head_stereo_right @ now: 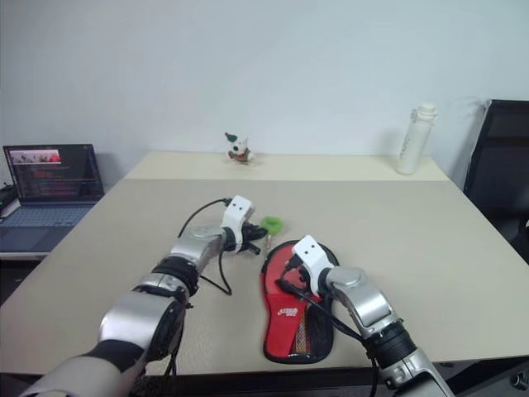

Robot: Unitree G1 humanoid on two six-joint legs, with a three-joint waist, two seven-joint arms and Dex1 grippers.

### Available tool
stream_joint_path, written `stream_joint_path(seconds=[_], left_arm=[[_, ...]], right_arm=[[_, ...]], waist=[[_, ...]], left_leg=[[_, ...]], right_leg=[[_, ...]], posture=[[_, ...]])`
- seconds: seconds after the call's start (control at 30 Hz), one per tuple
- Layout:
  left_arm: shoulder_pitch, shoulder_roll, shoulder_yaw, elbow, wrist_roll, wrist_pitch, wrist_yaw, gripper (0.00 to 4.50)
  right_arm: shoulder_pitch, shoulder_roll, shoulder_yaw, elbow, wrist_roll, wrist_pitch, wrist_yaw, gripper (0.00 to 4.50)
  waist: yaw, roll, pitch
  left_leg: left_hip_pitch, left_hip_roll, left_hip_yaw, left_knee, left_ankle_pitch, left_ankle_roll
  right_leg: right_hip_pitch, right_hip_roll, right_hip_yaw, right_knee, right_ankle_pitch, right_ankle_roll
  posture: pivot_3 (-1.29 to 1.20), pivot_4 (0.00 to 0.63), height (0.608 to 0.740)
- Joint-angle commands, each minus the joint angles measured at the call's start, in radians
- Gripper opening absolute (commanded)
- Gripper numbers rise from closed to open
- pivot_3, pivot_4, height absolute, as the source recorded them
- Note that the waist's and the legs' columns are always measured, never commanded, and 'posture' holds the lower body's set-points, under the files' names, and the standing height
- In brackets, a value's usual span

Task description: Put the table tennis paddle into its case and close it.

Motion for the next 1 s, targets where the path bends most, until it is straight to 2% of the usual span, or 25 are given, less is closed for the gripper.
stream_joint_path(seconds=[0.03,0.3,0.6,1.0], left_arm=[[-0.070,-0.036,-0.009,0.029,0.049,-0.101,0.061,0.02],[-0.139,-0.141,-0.039,0.074,0.135,-0.225,0.054,0.02],[-0.152,-0.228,-0.063,0.084,0.188,-0.259,0.017,0.02],[-0.174,-0.298,-0.035,0.076,0.180,-0.278,-0.042,0.02]], right_arm=[[0.097,0.005,0.105,0.117,-0.044,0.066,0.022,4.50],[0.124,0.015,0.120,0.149,-0.068,0.065,0.032,4.50],[0.152,0.016,0.125,0.130,-0.072,0.078,0.023,4.50],[0.155,0.007,0.115,0.130,-0.078,0.073,0.018,4.50]], waist=[[0.000,-0.001,-0.004],[-0.001,0.001,-0.017],[-0.001,0.006,-0.021],[-0.001,0.009,-0.024]], left_leg=[[0.000,0.000,0.000,0.000,0.000,0.000],[0.002,-0.001,0.000,-0.001,-0.001,0.001],[0.003,-0.001,0.000,-0.002,-0.001,0.002],[0.003,-0.001,0.000,-0.004,-0.001,0.002]], right_leg=[[0.000,0.000,0.000,0.000,0.000,0.000],[0.001,0.001,0.000,0.000,-0.002,0.004],[0.002,0.001,0.000,-0.001,-0.003,0.005],[0.002,0.001,0.001,-0.002,-0.003,0.005]], posture=[[0.00,0.150,0.740],[0.00,0.150,0.740],[0.00,0.150,0.740],[0.00,0.150,0.740]])
